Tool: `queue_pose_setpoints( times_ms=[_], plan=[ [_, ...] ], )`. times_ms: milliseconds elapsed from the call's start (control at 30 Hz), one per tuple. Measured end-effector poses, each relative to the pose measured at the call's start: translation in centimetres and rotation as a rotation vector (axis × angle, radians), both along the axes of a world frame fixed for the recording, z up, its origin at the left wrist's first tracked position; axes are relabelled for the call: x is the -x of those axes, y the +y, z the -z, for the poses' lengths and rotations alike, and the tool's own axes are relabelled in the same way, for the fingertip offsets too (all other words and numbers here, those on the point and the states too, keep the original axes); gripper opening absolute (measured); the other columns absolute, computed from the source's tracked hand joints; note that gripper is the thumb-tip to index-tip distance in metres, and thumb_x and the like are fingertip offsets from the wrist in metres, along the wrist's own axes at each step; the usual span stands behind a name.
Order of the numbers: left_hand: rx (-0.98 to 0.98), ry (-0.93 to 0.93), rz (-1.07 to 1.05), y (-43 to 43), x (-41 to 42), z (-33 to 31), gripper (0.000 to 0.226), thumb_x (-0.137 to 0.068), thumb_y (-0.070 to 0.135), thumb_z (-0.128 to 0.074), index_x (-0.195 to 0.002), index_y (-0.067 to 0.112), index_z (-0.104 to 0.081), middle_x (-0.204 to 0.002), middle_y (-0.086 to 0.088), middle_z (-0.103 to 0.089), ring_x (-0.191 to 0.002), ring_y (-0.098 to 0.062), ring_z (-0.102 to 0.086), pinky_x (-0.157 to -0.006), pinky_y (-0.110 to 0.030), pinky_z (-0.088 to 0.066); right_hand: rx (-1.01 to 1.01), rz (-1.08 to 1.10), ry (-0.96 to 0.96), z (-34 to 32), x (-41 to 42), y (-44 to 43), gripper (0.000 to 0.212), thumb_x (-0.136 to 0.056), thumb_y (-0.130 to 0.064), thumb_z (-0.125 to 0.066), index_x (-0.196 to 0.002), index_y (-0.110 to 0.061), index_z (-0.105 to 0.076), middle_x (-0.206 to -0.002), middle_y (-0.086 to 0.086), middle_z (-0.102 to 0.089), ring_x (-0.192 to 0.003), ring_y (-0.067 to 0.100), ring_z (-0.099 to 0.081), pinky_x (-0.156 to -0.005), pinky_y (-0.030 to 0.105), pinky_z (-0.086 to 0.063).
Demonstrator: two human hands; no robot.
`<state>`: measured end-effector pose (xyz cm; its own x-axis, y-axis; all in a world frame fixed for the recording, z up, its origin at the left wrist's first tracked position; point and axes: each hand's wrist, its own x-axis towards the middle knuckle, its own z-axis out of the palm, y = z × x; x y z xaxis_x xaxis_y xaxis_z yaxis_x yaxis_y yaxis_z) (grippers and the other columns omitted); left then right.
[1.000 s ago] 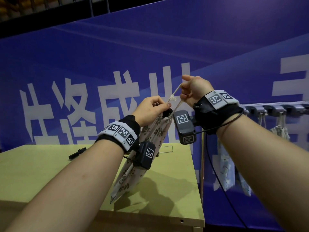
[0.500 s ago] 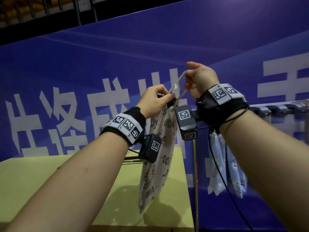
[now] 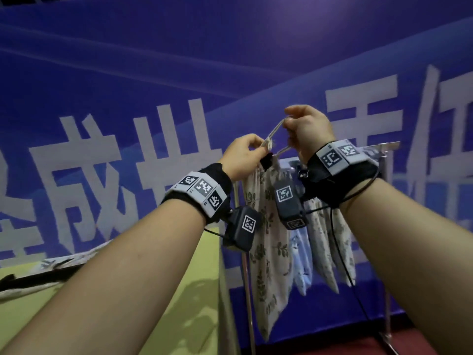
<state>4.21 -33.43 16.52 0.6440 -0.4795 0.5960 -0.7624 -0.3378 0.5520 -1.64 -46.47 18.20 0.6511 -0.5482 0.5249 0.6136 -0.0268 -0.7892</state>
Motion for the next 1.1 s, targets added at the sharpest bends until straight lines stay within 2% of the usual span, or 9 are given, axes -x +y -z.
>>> queue_pose_setpoints(
  times_ms=[133, 200, 267, 433, 500, 633, 767, 900, 1100],
  plan=[
    [-0.004, 0.190, 0.012, -2.8, -2.0, 2.9, 0.022, -0.089, 0.007, -0.064, -0.069, 0.017, -0.061, -0.067, -0.001, -0.058, -0.062, -0.014, -0.051, -0.063, -0.024, -0.043, 0.125, 0.007, 0.121, 3.7, -2.0, -2.9, 0.030, -0.084, 0.010, -0.052, -0.075, -0.018, -0.056, -0.068, 0.001, -0.053, -0.049, 0.008, -0.044, -0.047, 0.021, -0.036],
    [-0.031, 0.277, 0.021, -4.0, -2.5, 3.9, 0.018, -0.087, 0.005, -0.066, -0.070, 0.011, -0.065, -0.071, -0.002, -0.059, -0.064, -0.011, -0.049, -0.053, -0.016, -0.041, 0.131, -0.006, 0.155, 5.3, -2.8, -4.3, 0.031, -0.083, 0.012, -0.053, -0.073, -0.016, -0.056, -0.066, 0.003, -0.052, -0.051, 0.012, -0.046, -0.049, 0.023, -0.038],
    [-0.077, 0.402, 0.072, -5.4, -3.0, 4.6, 0.016, -0.088, 0.003, -0.062, -0.075, 0.012, -0.065, -0.071, 0.000, -0.056, -0.059, -0.009, -0.043, -0.043, -0.017, -0.033, 0.132, -0.001, 0.177, 6.7, -3.4, -6.1, 0.030, -0.084, 0.012, -0.053, -0.073, -0.016, -0.056, -0.067, 0.004, -0.054, -0.050, 0.012, -0.047, -0.048, 0.022, -0.037],
    [-0.144, 0.577, 0.200, -7.5, -3.8, 6.0, 0.027, -0.085, -0.009, -0.054, -0.074, 0.015, -0.056, -0.070, 0.001, -0.057, -0.043, -0.003, -0.042, -0.050, -0.024, -0.022, 0.214, 0.012, 0.217, 8.9, -4.7, -8.3, 0.028, -0.085, 0.011, -0.054, -0.076, -0.015, -0.057, -0.070, 0.003, -0.054, -0.038, -0.005, -0.046, -0.045, 0.014, -0.036],
    [-0.140, 0.635, 0.232, -8.5, -3.9, 6.4, 0.027, -0.086, -0.005, -0.053, -0.071, 0.017, -0.051, -0.068, 0.001, -0.050, -0.045, -0.005, -0.037, -0.051, -0.024, -0.020, 0.229, 0.013, 0.225, 9.8, -5.2, -8.9, 0.027, -0.085, 0.014, -0.053, -0.078, -0.012, -0.056, -0.069, 0.004, -0.054, -0.037, -0.005, -0.048, -0.044, 0.011, -0.037],
    [-0.141, 0.743, 0.265, -10.0, -4.3, 6.5, 0.023, -0.101, 0.024, -0.047, -0.080, 0.019, -0.054, -0.065, 0.006, -0.050, -0.043, -0.002, -0.035, -0.047, -0.017, -0.023, 0.226, 0.017, 0.234, 11.1, -5.5, -10.3, 0.030, -0.085, 0.015, -0.053, -0.075, -0.013, -0.055, -0.069, 0.004, -0.054, -0.038, -0.006, -0.049, -0.042, 0.008, -0.036],
    [-0.062, 0.754, 0.256, -12.0, -4.9, 7.1, 0.031, -0.105, 0.023, -0.038, -0.078, 0.017, -0.052, -0.065, 0.005, -0.050, -0.042, -0.002, -0.036, -0.042, -0.013, -0.028, 0.243, 0.065, 0.252, 12.1, -6.3, -12.2, 0.025, -0.085, 0.009, -0.059, -0.078, -0.014, -0.058, -0.072, 0.000, -0.057, -0.043, -0.007, -0.051, -0.047, 0.011, -0.038],
    [-0.009, 0.768, 0.273, -13.8, -5.0, 7.6, 0.029, -0.103, 0.017, -0.038, -0.077, 0.016, -0.052, -0.067, 0.003, -0.049, -0.047, -0.005, -0.037, -0.045, -0.015, -0.030, 0.230, 0.041, 0.314, 13.0, -6.2, -13.8, 0.015, -0.087, 0.004, -0.059, -0.102, 0.000, -0.063, -0.074, 0.002, -0.058, -0.054, 0.006, -0.050, -0.049, 0.014, -0.038],
    [0.066, 0.906, 0.341, -17.3, -5.4, 8.4, 0.030, -0.104, 0.019, -0.036, -0.080, 0.015, -0.055, -0.063, 0.005, -0.047, -0.044, -0.005, -0.035, -0.049, -0.017, -0.031, 0.213, -0.065, 0.401, 14.6, -4.6, -17.3, 0.019, -0.090, 0.001, -0.055, -0.075, -0.006, -0.064, -0.065, 0.008, -0.053, -0.058, 0.017, -0.046, -0.060, 0.028, -0.040]
  ],
)
